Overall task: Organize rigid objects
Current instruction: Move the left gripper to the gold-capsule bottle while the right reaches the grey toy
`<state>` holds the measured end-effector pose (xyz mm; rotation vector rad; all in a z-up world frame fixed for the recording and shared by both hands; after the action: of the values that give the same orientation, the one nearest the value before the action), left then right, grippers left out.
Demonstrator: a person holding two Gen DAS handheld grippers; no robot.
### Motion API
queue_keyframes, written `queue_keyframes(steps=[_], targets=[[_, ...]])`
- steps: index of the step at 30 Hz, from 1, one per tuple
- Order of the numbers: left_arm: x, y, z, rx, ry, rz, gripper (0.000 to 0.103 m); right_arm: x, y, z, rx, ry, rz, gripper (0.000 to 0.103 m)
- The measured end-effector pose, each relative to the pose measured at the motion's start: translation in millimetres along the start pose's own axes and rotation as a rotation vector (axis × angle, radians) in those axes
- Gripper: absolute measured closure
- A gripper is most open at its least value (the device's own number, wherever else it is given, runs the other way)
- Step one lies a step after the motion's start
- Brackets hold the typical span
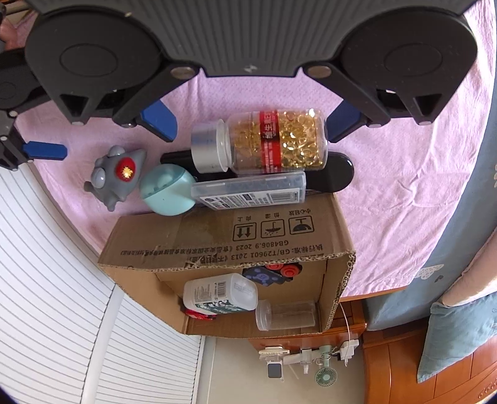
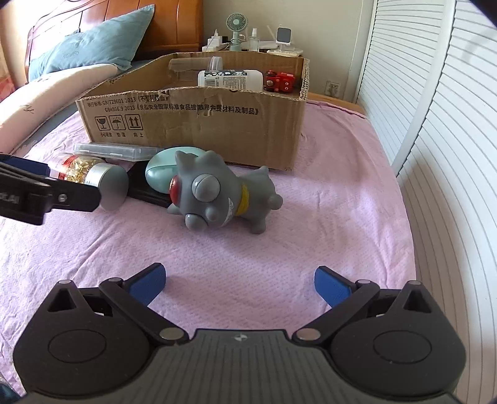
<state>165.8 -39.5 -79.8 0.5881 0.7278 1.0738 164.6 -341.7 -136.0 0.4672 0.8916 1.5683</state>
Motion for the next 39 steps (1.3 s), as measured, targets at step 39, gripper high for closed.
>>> queue_keyframes(steps=[39], targets=[[23,-6,-31,-0.066,0.043,0.093,0.0,9,-15,31,-0.025,0.097,0.174,0.0]])
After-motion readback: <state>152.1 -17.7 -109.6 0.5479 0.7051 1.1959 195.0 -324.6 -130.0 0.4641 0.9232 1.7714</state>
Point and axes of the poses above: each gripper's, at about its wrist camera, not at the fingertips, and y roughly against the way its jaws point, x to its left, z to its top, the point moved 4 cm from there along -y, roughly the way its jaws point, and after that the axes turned 14 degrees about -z, right-handed, at the moved point
